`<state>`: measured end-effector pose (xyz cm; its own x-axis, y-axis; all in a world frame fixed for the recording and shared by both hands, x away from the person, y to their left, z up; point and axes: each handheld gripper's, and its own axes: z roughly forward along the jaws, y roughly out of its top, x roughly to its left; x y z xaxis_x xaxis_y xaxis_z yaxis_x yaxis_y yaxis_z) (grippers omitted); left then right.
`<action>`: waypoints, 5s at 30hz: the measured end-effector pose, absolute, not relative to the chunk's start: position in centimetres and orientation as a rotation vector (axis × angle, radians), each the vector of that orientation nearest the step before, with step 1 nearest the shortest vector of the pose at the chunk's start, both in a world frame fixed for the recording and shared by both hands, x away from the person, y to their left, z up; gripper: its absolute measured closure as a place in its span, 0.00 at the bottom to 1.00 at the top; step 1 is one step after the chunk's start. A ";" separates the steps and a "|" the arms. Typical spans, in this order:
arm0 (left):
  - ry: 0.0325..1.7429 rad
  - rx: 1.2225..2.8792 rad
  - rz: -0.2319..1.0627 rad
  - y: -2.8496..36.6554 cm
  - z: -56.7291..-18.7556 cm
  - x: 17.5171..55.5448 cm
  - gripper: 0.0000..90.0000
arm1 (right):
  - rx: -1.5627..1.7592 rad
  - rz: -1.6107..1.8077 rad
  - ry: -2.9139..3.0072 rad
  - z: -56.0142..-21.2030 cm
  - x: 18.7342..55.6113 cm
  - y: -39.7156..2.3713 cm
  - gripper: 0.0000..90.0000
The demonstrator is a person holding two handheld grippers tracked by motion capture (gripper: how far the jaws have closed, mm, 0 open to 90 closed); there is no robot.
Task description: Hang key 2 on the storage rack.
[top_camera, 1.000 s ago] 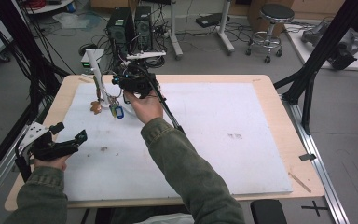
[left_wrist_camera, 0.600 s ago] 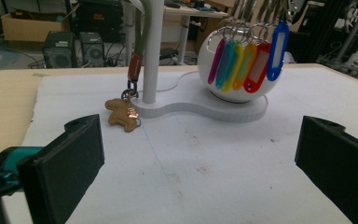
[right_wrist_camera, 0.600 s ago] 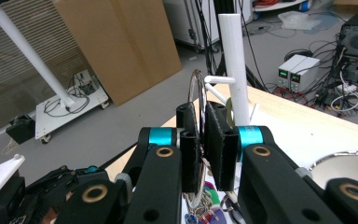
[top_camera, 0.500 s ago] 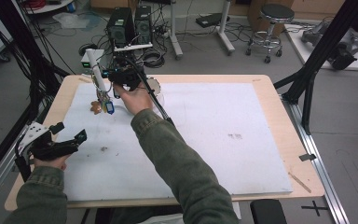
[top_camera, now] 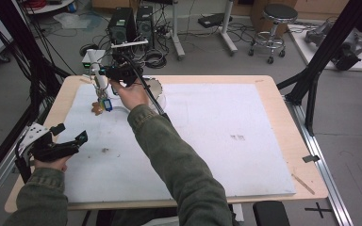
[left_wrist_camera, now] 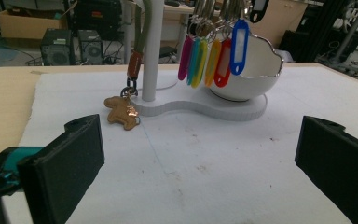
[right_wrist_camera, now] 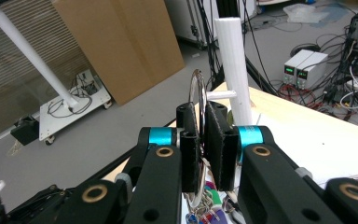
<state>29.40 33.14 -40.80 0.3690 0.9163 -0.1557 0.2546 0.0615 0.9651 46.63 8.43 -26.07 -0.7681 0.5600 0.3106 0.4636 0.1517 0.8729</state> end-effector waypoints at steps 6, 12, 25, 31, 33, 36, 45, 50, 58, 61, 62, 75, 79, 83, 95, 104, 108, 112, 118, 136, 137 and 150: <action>1.125 1.458 0.707 33.2 -40.8 29.4 0.02 | 1.056 1.688 2.329 -26.9 47.8 9.0 0.93; 1.125 1.458 0.708 33.3 -40.8 29.5 0.02 | 1.069 1.666 2.347 -27.8 48.6 9.4 0.93; 1.129 1.451 0.705 33.5 -40.9 29.5 0.02 | 1.100 1.631 2.350 -29.5 50.1 10.0 0.92; 1.129 1.454 0.704 33.5 -40.9 29.4 0.02 | 1.044 1.523 2.411 -29.3 50.1 9.7 0.49; 1.130 1.454 0.704 33.5 -40.9 29.4 0.02 | 1.041 1.498 2.417 -29.0 49.9 9.3 0.42; 1.132 1.452 0.709 33.5 -40.9 29.4 0.02 | 1.038 1.467 2.417 -28.5 49.8 8.4 0.26; 1.134 1.459 0.715 33.4 -40.9 29.4 0.02 | 1.032 1.334 2.402 -28.0 49.7 5.4 0.01; 1.137 1.456 0.716 33.4 -40.9 29.4 0.02 | 1.031 1.323 2.390 -27.7 49.6 3.9 0.01; 1.135 1.458 0.715 33.4 -40.9 29.4 0.02 | 1.025 1.312 2.367 -27.4 49.0 1.1 0.01; 1.137 1.459 0.717 33.4 -40.9 29.4 0.02 | 1.014 1.292 2.369 -27.5 48.9 0.2 0.01; 1.136 1.460 0.718 33.4 -40.9 29.4 0.02 | 1.016 1.287 2.369 -27.5 48.8 -0.1 0.01; 1.137 1.463 0.718 33.4 -40.9 29.4 0.02 | 1.050 1.260 2.317 -27.8 48.0 -4.7 0.01; 1.137 1.466 0.717 33.3 -40.9 29.4 0.02 | 1.066 1.275 2.292 -28.1 47.8 -6.3 0.01; 1.138 1.467 0.715 33.3 -40.9 29.4 0.02 | 1.086 1.255 2.286 -28.6 47.6 -7.8 0.01; 1.138 1.475 0.717 33.3 -40.9 29.4 0.02 | 1.130 1.268 2.213 -29.6 46.6 -12.2 0.01; 1.138 1.481 0.718 33.3 -41.0 29.4 0.02 | 1.142 1.282 2.162 -30.4 45.5 -14.8 0.01; 1.138 1.480 0.718 33.2 -41.0 29.4 0.02 | 1.152 1.296 2.137 -30.8 44.9 -16.0 0.01; 1.140 1.485 0.713 33.2 -41.0 29.4 0.02 | 1.157 1.297 2.110 -31.3 44.3 -17.2 0.01; 1.138 1.483 0.703 33.1 -41.0 29.4 0.02 | 1.161 1.294 2.091 -32.2 43.5 -18.3 0.01; 1.142 1.495 0.698 33.2 -41.1 29.4 0.02 | 1.168 1.271 2.034 -34.9 40.9 -21.2 0.01; 1.143 1.495 0.696 33.1 -41.1 29.4 0.02 | 1.168 1.273 2.027 -35.1 40.8 -21.3 0.01; 1.150 1.501 0.693 33.1 -41.2 29.4 0.02 | 1.181 1.274 1.970 -36.5 38.8 -23.3 0.01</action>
<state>29.39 33.11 -41.16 0.3650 0.9189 -0.1497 0.2976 0.0372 0.9540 38.81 -23.32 -36.51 -0.4920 0.8698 0.0381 0.3917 0.1820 0.9019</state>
